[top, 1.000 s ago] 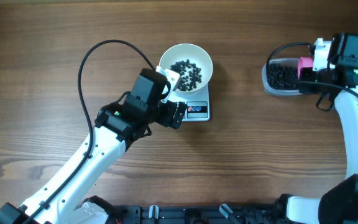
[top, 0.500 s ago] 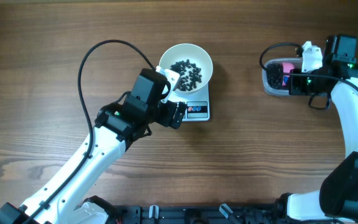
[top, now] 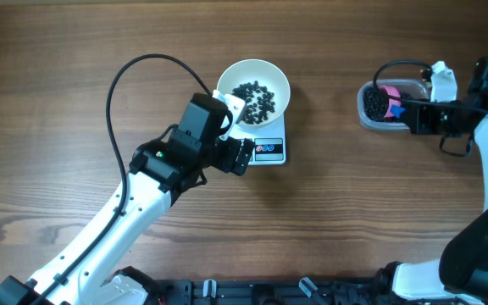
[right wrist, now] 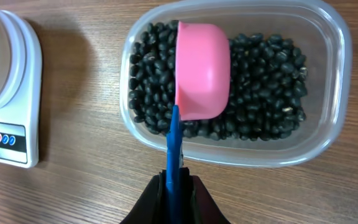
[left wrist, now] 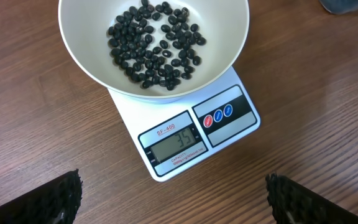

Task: Scoop item into bowl and weigh 150g on scale
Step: 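Dip the scoop into the bean tub and lift it filled, then carry the filled scoop left over the bowl and pour beans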

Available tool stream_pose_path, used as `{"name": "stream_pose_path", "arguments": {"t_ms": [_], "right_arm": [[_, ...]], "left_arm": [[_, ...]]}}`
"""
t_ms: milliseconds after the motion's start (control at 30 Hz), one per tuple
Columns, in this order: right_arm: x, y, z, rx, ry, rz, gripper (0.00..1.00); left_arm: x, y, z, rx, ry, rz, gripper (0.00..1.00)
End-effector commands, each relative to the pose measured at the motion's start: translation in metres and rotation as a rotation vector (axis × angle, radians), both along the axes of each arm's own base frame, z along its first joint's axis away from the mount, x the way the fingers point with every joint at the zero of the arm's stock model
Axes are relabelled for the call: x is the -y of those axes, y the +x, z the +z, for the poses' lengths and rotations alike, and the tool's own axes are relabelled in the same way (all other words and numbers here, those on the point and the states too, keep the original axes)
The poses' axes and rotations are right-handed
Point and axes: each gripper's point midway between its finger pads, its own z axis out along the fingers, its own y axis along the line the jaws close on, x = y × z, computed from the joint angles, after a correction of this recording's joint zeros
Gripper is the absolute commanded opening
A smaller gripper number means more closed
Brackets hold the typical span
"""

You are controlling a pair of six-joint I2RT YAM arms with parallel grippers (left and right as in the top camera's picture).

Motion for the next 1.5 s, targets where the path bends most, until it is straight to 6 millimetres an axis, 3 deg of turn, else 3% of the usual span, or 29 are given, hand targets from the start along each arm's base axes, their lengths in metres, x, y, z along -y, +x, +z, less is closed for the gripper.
{"name": "stream_pose_path", "arguments": {"t_ms": [0,200,633,933,1100,1300,1467], "right_arm": [[0.000,-0.002,-0.010,-0.025,0.120,-0.038,0.04],[0.001,-0.004,-0.023,-0.061,0.321,-0.096,0.04],[0.008,0.000,0.005,-0.030,0.607,-0.260,0.04],[0.028,-0.011,0.007,-0.060,0.667,-0.372,0.04],[0.026,-0.006,0.035,0.031,0.832,-0.344,0.04],[0.006,0.002,0.074,0.094,1.062,-0.270,0.04],[-0.043,0.010,0.083,0.005,1.128,-0.163,0.04]], "left_arm": [[0.000,-0.001,-0.004,-0.007,0.005,-0.016,1.00],[0.000,-0.001,-0.004,-0.007,0.005,-0.016,1.00],[0.000,-0.001,-0.004,-0.007,0.005,-0.016,1.00],[0.000,-0.001,-0.004,-0.008,0.005,-0.016,1.00],[0.000,-0.001,-0.004,-0.007,0.005,-0.016,1.00],[0.000,-0.001,-0.004,-0.007,0.005,-0.016,1.00],[0.000,-0.001,-0.004,-0.007,0.005,-0.016,1.00]]}}
